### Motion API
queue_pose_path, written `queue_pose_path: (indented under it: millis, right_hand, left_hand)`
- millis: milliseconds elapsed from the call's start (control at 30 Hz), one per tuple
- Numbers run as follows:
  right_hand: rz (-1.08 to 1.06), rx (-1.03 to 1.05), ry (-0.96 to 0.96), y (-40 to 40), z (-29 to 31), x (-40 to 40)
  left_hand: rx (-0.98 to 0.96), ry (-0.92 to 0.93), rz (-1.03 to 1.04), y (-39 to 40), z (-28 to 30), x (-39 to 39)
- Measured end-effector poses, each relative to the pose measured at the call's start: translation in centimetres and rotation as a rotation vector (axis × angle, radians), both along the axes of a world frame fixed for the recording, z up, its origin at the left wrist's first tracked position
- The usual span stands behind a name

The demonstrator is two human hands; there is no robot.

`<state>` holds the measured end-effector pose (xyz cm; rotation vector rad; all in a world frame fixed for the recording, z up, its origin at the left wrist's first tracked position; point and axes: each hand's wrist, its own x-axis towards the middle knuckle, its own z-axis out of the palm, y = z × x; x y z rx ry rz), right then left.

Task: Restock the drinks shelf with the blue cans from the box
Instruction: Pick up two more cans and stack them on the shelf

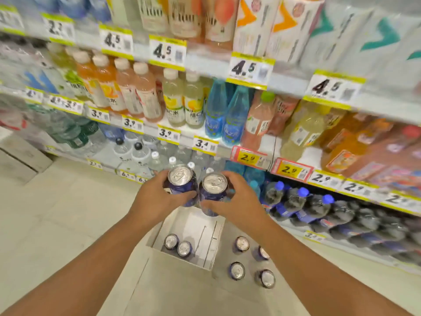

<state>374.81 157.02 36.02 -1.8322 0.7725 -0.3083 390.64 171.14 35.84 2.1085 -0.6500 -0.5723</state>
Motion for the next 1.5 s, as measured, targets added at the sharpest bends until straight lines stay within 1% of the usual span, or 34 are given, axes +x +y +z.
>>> queue_pose_path:
  millis: [67, 200, 300, 400, 533, 633, 733, 800, 867, 1033, 1167, 1267, 1500]
  right_hand:
    - [-0.007, -0.017, -0.038, -0.7, 6.8, -1.2]
    - [-0.013, -0.048, -0.034, -1.7, 21.1, -4.2]
    - [-0.015, -0.080, -0.031, -2.5, 32.2, -7.1]
    - [-0.039, -0.030, -0.085, -3.4, 41.9, -10.3]
    - [-0.093, -0.040, -0.099, -5.1, 51.7, -14.6]
    - [-0.111, -0.079, -0.171, -6.5, 57.5, -17.1]
    - [-0.098, -0.074, -0.206, -8.0, 62.1, -19.5]
    - [-0.060, -0.081, -0.209, -8.7, 64.8, -20.7]
    - [-0.061, -0.106, -0.210, -9.5, 66.9, -21.8]
    - [-0.110, -0.148, -0.238, -11.2, 70.1, -21.8]
    - [-0.165, -0.178, -0.262, -12.2, 72.5, -20.8]
    - [-0.213, -0.178, -0.280, -12.7, 74.5, -20.2]
    - [-0.337, -0.242, -0.323, -14.7, 78.1, -18.5]
  left_hand:
    - [-0.043, 0.003, -0.016, -0.4, 6.7, -1.0]
    - [-0.068, 0.007, -0.062, -1.1, 21.1, -3.2]
    - [-0.088, -0.031, -0.097, -2.0, 31.9, -5.5]
    - [-0.134, -0.046, -0.087, -3.0, 41.6, -8.2]
    - [-0.138, -0.088, -0.147, -4.8, 51.8, -11.5]
    - [-0.124, -0.128, -0.210, -6.5, 58.1, -13.3]
    - [-0.165, -0.174, -0.233, -8.0, 63.7, -15.5]
    - [-0.186, -0.205, -0.233, -8.5, 66.5, -16.7]
    - [-0.196, -0.195, -0.243, -9.1, 68.9, -17.5]
    - [-0.234, -0.172, -0.312, -11.1, 72.8, -17.7]
    - [-0.278, -0.171, -0.380, -13.3, 74.9, -16.3]
    - [-0.350, -0.152, -0.429, -15.1, 76.4, -14.7]
    - [-0.390, -0.140, -0.523, -17.6, 78.5, -12.2]
